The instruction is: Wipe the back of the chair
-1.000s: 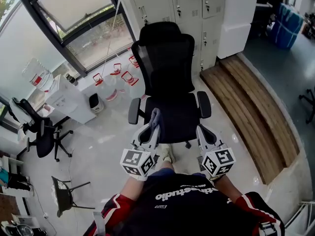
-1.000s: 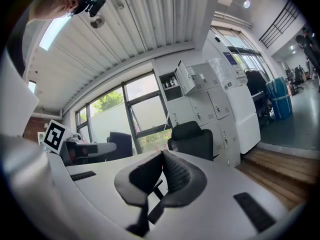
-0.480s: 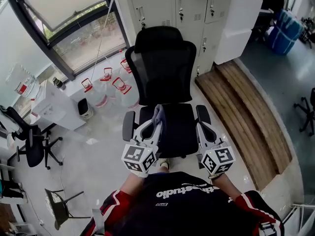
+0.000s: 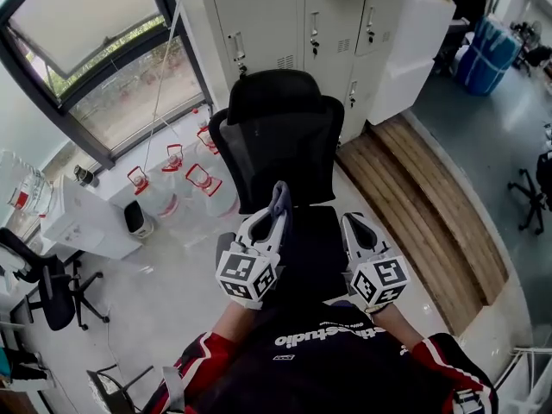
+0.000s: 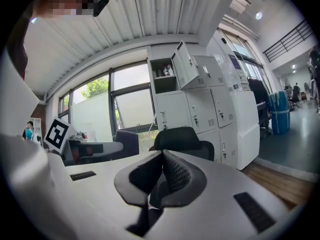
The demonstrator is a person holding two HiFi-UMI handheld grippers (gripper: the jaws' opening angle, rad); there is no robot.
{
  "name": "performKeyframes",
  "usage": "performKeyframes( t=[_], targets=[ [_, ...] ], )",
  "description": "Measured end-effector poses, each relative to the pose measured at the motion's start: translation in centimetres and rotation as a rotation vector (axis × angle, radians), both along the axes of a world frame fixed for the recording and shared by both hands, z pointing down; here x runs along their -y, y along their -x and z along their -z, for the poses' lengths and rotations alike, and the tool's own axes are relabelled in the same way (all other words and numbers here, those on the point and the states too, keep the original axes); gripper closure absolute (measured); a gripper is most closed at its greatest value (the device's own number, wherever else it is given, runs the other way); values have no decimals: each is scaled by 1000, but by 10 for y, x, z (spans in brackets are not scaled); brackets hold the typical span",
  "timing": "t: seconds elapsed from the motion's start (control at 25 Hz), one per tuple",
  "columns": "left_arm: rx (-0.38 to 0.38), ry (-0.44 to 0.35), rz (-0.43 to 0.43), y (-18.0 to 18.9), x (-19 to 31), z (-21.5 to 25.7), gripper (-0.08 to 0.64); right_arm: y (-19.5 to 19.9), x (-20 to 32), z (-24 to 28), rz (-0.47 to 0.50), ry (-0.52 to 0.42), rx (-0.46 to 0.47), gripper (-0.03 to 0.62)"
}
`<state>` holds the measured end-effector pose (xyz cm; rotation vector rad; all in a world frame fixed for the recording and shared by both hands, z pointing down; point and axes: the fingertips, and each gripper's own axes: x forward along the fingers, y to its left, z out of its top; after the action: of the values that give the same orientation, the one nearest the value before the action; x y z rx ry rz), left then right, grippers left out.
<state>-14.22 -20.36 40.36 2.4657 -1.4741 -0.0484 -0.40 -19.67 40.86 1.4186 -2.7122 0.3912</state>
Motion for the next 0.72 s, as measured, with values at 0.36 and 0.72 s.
performKeyframes(
  t=[0.36, 0.72],
  targets=[
    [-23, 43, -135, -26, 97, -16, 500, 2, 80, -2, -59, -5, -2, 591],
    [-48, 74, -176, -99, 180, -34, 500, -44, 146, -13, -35, 13, 0, 591]
  ],
)
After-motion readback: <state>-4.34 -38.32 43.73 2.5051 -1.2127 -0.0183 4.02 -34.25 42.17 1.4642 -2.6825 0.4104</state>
